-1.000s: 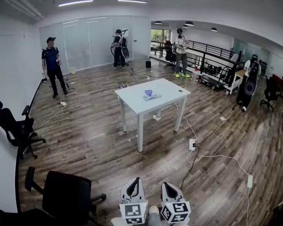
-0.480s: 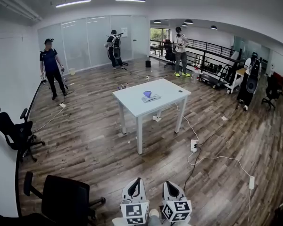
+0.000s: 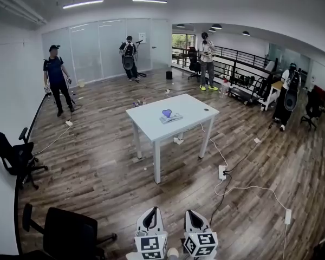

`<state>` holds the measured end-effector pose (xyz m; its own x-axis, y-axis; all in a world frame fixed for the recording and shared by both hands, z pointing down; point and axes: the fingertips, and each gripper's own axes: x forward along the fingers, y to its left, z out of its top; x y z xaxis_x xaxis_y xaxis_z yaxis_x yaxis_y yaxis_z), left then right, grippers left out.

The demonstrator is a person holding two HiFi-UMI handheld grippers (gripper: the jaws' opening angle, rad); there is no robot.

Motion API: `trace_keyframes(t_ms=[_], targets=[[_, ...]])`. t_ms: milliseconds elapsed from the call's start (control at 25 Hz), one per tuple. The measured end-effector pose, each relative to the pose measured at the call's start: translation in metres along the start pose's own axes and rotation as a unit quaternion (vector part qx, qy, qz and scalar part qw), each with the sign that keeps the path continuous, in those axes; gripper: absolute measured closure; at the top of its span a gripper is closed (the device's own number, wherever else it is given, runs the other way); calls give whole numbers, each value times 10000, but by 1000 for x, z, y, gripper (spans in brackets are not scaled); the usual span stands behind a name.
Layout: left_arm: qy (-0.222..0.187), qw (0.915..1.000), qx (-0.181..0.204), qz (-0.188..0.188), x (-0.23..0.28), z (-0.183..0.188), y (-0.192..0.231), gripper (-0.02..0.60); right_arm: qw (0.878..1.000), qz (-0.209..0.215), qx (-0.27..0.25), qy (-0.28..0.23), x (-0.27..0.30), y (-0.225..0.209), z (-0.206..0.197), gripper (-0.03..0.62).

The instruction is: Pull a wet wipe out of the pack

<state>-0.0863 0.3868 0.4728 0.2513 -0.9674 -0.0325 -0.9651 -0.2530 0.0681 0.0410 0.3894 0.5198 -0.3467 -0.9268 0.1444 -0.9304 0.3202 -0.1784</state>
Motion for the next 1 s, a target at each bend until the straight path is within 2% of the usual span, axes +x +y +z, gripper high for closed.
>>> trace_keyframes(t_ms=[560,1000], targets=[[26,10000,-10,-54,81,1,-15,572,10000,-34,-16,28,61,-53,22,585],[30,9997,41,-234,135,-1,-37,572,9996,-250,105,19,91,-105,32,585]])
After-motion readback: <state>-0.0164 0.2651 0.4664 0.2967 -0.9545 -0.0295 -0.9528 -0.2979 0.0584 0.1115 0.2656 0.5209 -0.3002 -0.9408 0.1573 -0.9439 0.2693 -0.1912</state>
